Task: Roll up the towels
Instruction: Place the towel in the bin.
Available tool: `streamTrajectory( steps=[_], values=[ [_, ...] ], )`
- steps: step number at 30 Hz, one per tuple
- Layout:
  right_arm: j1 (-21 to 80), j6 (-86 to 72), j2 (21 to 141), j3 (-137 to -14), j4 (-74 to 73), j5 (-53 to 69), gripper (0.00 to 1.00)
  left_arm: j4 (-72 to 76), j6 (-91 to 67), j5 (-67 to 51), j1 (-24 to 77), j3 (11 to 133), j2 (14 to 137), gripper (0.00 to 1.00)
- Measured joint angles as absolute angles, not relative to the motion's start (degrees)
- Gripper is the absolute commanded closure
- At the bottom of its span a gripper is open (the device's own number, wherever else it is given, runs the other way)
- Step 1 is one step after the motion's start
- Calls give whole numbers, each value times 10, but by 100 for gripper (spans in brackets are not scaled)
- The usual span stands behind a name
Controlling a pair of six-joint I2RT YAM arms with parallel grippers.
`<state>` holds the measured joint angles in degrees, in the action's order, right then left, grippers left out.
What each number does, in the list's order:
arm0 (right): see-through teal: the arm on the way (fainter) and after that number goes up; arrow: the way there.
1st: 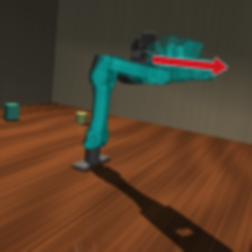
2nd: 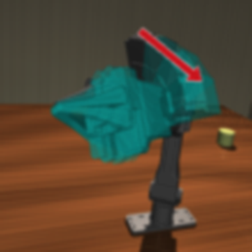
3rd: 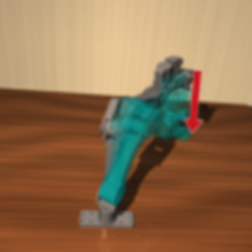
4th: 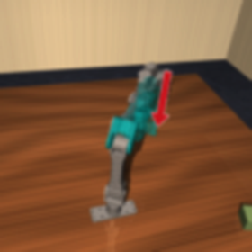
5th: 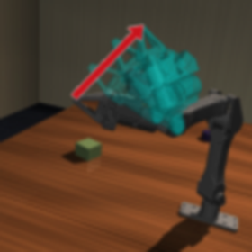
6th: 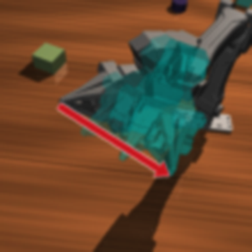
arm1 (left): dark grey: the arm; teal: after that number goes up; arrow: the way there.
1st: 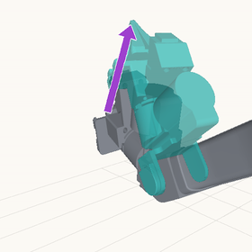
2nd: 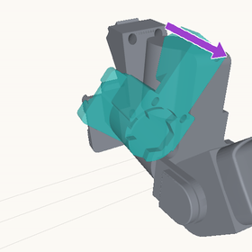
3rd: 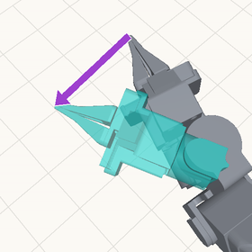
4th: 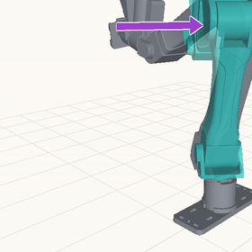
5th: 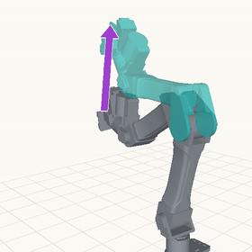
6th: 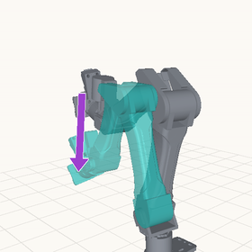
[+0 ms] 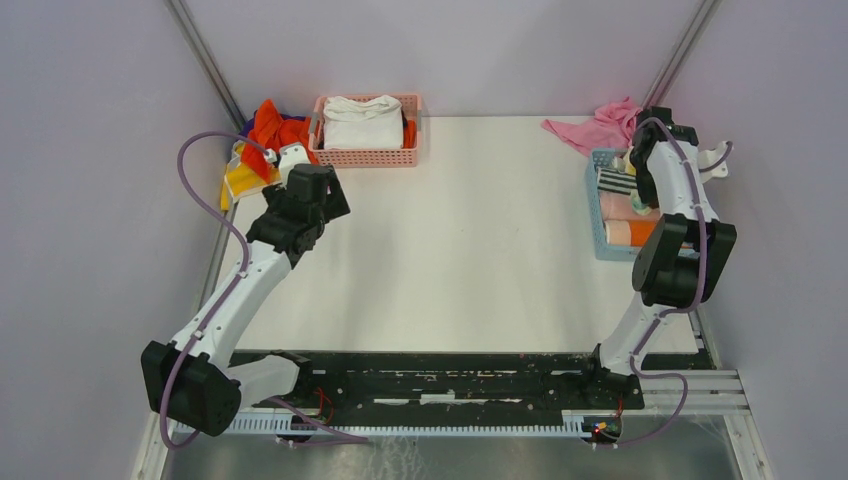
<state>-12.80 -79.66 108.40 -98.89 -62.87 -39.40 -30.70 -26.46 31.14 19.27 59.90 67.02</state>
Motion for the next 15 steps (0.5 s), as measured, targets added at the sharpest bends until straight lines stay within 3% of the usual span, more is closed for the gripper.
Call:
streamTrajectory(
  steps=[8,15],
  values=[
    [-128,-808,1059,-962,-682,-397,100,-305,-265,309,193,599,670,1],
    [-128,-806,1159,-1062,-721,-396,100,-301,-265,310,193,598,669,1]
  ],
)
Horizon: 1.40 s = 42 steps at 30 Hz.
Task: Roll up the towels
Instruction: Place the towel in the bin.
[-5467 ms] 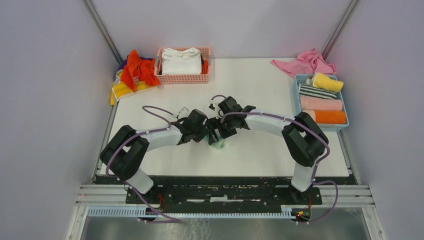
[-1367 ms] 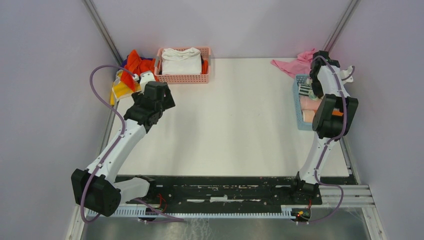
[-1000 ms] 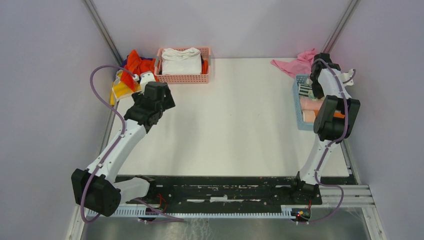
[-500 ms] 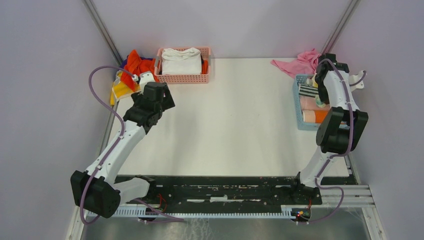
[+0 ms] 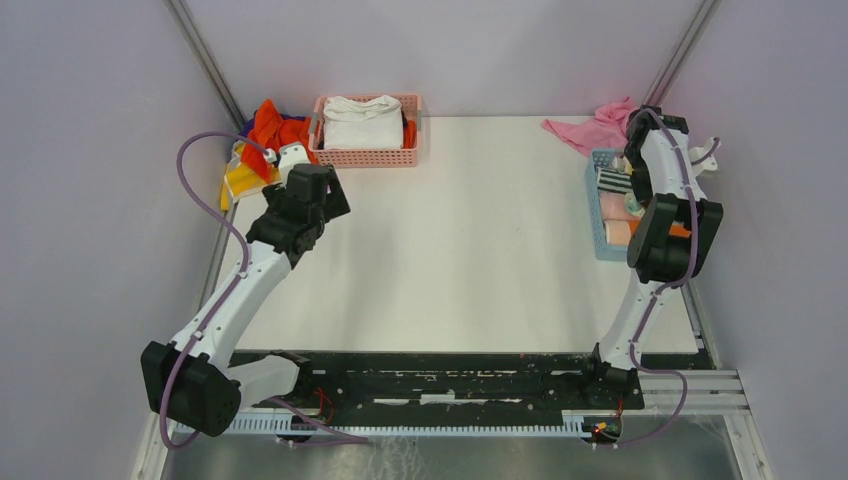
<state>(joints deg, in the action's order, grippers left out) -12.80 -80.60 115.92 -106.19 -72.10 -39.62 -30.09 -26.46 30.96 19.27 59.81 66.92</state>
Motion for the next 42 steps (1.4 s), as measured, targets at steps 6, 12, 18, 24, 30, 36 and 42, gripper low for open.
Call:
streamTrajectory(
  steps=[6,12,18,24,30,36,42],
  values=[
    [-128,-789,1212,-1114,-729,-394,100,-300,-265,310,193,598,670,1],
    [-128,-776,1215,-1124,-697,-384,99,-300,-265,312,193,598,673,1],
    [-128,-763,1230,-1124,-667,-372,91,-300,-265,312,193,598,677,1],
    [-133,-753,1228,-1083,-585,-347,79,-300,-265,312,193,597,677,1],
    [-140,-741,1210,-1044,-536,-329,59,-299,-265,312,193,596,677,1],
    [-144,-737,1186,-1010,-503,-319,32,-299,-265,312,193,596,677,1],
    [-144,-733,1149,-982,-487,-309,9,-298,-265,309,193,596,674,1]
  ],
)
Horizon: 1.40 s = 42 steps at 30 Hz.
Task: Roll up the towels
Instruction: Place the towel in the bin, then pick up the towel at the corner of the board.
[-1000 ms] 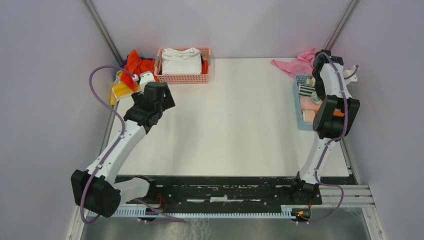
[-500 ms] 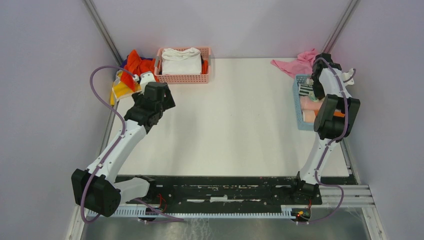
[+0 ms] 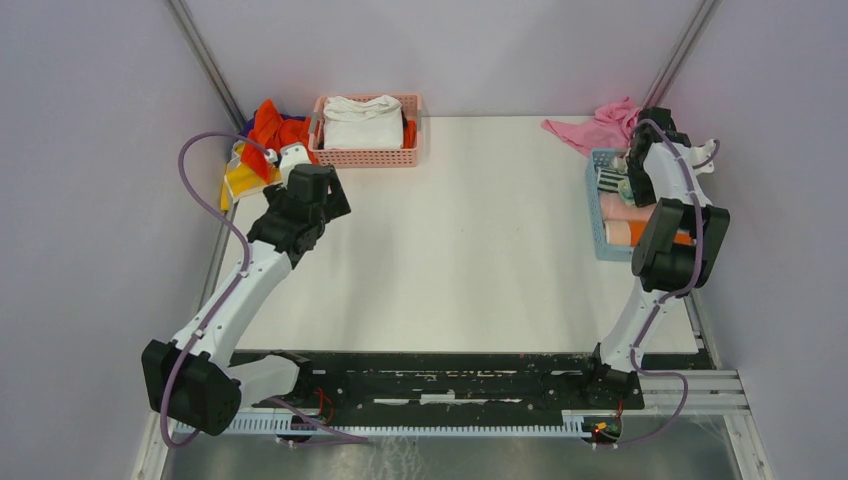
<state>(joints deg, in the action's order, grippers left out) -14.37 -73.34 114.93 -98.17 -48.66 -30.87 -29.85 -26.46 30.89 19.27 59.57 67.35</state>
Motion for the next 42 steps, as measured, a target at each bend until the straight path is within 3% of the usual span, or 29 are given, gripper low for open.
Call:
streamTrajectory(
  steps=[4,12,19,24,35,42],
  values=[
    [-144,-730,1110,-959,-493,-307,0,-297,-263,302,193,595,666,1],
    [-144,-650,1002,-893,-502,-266,0,-293,-258,294,193,594,642,1],
    [-144,-467,810,-723,-411,-103,0,-286,-262,291,182,588,641,1],
    [-137,-398,684,-597,-326,36,0,-265,-284,232,92,588,678,1],
    [-23,-316,692,-557,-216,246,0,-145,-339,166,-65,646,860,7],
    [-20,-293,718,-556,-201,299,0,-36,-276,188,-108,775,1045,17]
  ],
)
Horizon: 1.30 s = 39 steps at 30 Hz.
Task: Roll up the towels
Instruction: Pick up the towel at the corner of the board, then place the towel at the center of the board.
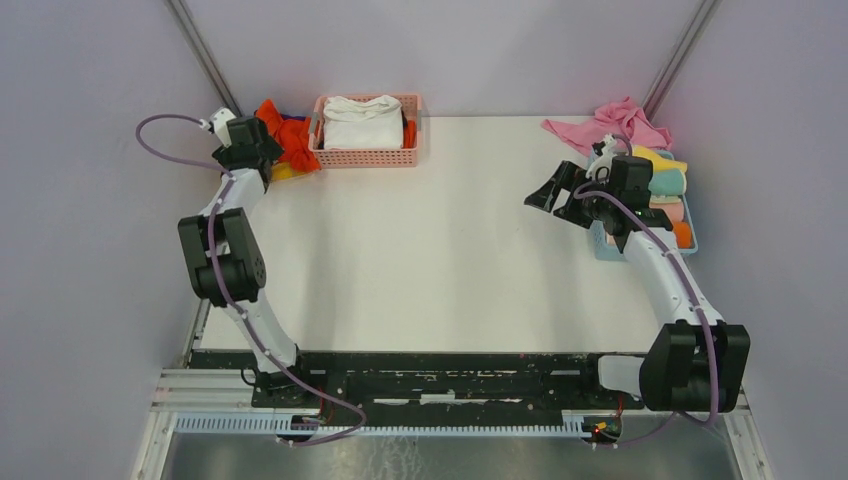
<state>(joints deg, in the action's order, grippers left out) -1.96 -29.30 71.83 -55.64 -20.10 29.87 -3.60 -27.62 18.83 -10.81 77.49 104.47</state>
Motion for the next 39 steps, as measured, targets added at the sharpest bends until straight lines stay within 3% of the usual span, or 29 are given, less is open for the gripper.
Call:
streamTrajectory(
  steps=[4,8,15,21,29,34,39],
  values=[
    [-19,-283,737,-556,-201,310,0,-7,-231,183,-119,878,1152,28],
    [-19,-273,742,-555,-201,308,0,1,-207,169,-124,965,1241,45],
    [-18,-265,742,-553,-201,303,0,-22,-179,112,-130,1057,1326,96],
    [-15,-263,736,-548,-201,296,0,-52,-175,65,-131,1035,1279,97],
    [4,-263,710,-540,-201,285,0,-84,-239,0,-100,867,938,97],
    [24,-261,693,-540,-204,280,0,-95,-263,-12,38,832,781,97],
    [40,-255,670,-541,-215,269,0,-109,-295,-49,203,794,769,92]
  ],
)
